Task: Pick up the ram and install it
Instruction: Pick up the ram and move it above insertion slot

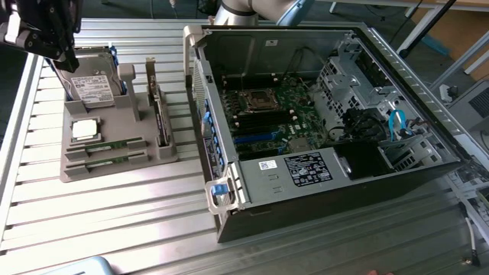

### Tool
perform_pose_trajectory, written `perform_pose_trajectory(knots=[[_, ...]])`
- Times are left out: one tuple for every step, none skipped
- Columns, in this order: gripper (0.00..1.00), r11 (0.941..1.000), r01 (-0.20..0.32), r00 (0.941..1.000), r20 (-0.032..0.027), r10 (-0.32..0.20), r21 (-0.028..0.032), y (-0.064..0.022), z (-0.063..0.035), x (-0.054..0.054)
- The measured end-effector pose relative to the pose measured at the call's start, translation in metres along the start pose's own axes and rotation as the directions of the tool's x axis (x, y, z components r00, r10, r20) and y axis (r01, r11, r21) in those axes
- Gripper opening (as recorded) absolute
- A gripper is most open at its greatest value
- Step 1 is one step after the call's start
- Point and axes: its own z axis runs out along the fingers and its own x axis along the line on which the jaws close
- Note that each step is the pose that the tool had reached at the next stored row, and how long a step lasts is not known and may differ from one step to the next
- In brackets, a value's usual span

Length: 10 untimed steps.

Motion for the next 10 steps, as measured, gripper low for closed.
perform_pose_trajectory(knots=[[0.11, 0.9999, 0.013, 0.9999, -0.001, -0.013, -0.0005, 0.0, 0.0001, 0.0], [0.11, 0.9997, 0.026, 0.9997, -0.0023, -0.026, -0.0011, 0.0, 0.0, 0.0], [0.11, 0.9991, 0.043, 0.9991, -0.0038, -0.043, -0.0019, 0.0, 0.0, 0.0], [0.11, 0.9983, 0.058, 0.9983, -0.0051, -0.058, -0.0027, 0.0, 0.0001, 0.0], [0.11, 0.9969, 0.079, 0.9969, -0.0069, -0.079, -0.0037, 0.0, 0.0001, 0.0], [0.11, 0.9952, 0.098, 0.9952, -0.0085, -0.098, -0.0046, 0.0, 0.0001, 0.0], [0.11, 0.9933, 0.115, 0.9933, -0.0101, -0.115, -0.0056, 0.0, 0.0001, 0.0], [0.11, 0.9915, 0.13, 0.9914, -0.0113, -0.13, -0.0064, 0.0, 0.0001, 0.0], [0.11, 0.9891, 0.147, 0.989, -0.0127, -0.147, -0.0073, 0.0, 0.0001, 0.0], [0.11, 0.9863, 0.165, 0.9862, -0.0141, -0.165, -0.0083, 0.0, 0.0002, 0.0]])
